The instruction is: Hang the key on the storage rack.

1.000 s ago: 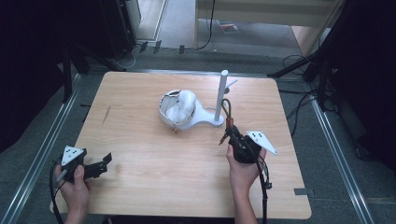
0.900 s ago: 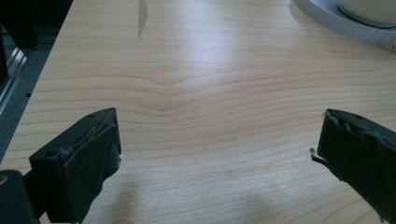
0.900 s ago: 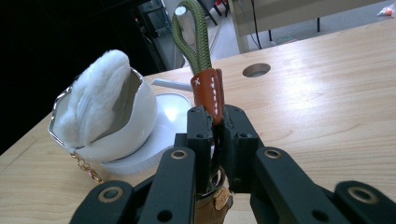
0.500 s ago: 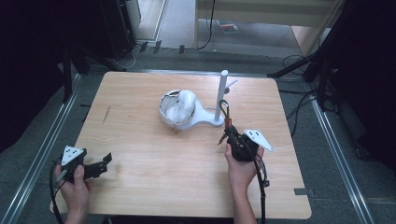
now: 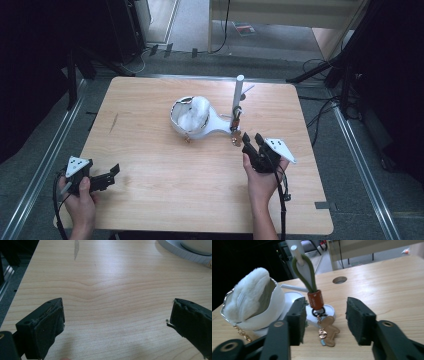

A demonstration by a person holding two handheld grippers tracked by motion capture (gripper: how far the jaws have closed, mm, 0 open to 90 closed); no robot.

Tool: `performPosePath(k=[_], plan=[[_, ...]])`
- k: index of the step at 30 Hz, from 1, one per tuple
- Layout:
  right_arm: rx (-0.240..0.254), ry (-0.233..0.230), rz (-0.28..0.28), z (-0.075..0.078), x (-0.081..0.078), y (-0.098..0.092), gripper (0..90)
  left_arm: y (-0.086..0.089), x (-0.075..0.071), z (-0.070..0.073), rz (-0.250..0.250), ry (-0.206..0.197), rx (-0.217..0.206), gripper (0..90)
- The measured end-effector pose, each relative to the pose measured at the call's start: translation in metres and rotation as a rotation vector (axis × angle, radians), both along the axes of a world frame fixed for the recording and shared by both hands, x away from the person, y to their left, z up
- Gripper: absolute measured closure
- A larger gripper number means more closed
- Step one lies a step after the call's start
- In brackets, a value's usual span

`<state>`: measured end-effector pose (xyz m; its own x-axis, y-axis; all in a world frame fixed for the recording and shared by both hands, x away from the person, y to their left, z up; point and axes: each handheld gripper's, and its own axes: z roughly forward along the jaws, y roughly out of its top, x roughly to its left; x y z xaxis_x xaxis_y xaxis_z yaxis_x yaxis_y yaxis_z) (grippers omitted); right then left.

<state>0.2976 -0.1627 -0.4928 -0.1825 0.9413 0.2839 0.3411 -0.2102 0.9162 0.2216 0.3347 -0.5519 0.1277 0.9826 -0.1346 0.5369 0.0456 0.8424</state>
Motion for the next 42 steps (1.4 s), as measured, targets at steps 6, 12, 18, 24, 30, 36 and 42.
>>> performPosePath(k=[6, 12, 18, 24, 30, 36, 42], plan=[[-0.054, -0.022, -0.027, 0.007, -0.002, -0.008, 35.4, 0.0, 0.0, 0.0, -0.002, 0.005, 0.008, 0.1], [-0.118, -0.021, -0.021, 0.019, -0.009, -0.013, 13.5, 0.0, 0.0, 0.0, -0.004, 0.004, 0.011, 0.0], [-0.145, -0.038, -0.014, 0.028, -0.018, -0.019, 4.6, 0.0, 0.0, 0.0, -0.004, 0.0, 0.005, 0.0], [-0.185, -0.024, 0.011, 0.026, -0.025, -0.034, 0.0, 0.0, 0.0, 0.0, -0.004, 0.004, 0.007, 0.0], [-0.192, -0.024, -0.008, 0.022, -0.033, -0.053, 0.0, 0.0, 0.0, 0.0, -0.004, 0.004, 0.012, 0.0], [-0.193, -0.017, -0.027, 0.019, -0.039, -0.071, 0.0, 0.0, 0.0, 0.0, -0.004, 0.003, 0.01, 0.0], [-0.205, -0.006, -0.055, 0.013, -0.044, -0.089, 0.0, 0.0, 0.0, 0.0, -0.004, 0.003, 0.01, 0.0]])
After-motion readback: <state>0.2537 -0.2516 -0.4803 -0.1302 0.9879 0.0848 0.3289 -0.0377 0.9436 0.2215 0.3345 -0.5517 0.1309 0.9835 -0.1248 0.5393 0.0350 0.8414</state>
